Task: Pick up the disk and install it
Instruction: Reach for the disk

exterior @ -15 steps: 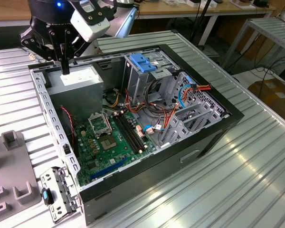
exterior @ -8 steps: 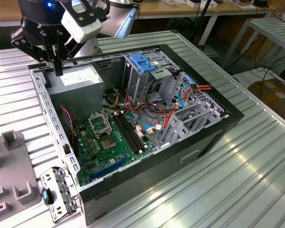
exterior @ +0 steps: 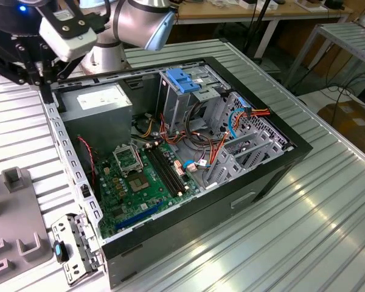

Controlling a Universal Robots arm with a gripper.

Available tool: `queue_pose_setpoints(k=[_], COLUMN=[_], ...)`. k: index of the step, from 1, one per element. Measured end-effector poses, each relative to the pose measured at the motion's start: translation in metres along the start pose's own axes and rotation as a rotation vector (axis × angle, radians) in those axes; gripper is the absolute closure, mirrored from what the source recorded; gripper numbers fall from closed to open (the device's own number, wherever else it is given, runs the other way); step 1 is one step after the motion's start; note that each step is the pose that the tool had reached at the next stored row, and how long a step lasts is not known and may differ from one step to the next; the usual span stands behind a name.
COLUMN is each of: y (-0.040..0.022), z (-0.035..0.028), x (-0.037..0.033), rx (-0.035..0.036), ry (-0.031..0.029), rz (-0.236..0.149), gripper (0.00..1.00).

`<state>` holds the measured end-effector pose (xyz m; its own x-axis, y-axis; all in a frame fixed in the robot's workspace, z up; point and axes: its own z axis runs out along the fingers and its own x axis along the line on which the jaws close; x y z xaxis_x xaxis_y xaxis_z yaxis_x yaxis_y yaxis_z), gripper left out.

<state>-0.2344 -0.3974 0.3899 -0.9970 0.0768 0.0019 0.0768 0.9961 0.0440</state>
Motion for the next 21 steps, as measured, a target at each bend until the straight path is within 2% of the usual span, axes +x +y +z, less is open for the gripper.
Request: queue_pose_setpoints(k=[2, 4, 21], y=[-0.0006, -0.001, -0.0014], z=[0.0004, 0.0004, 0.0004], x=[0.0083, 0.0136, 0.0181], rx=[0.0, 0.0, 0.0], ry=[-0.0001, 0.0, 0.0], rz=[0.0, 0.0, 0.0], gripper=[0.89, 0.89, 0.89])
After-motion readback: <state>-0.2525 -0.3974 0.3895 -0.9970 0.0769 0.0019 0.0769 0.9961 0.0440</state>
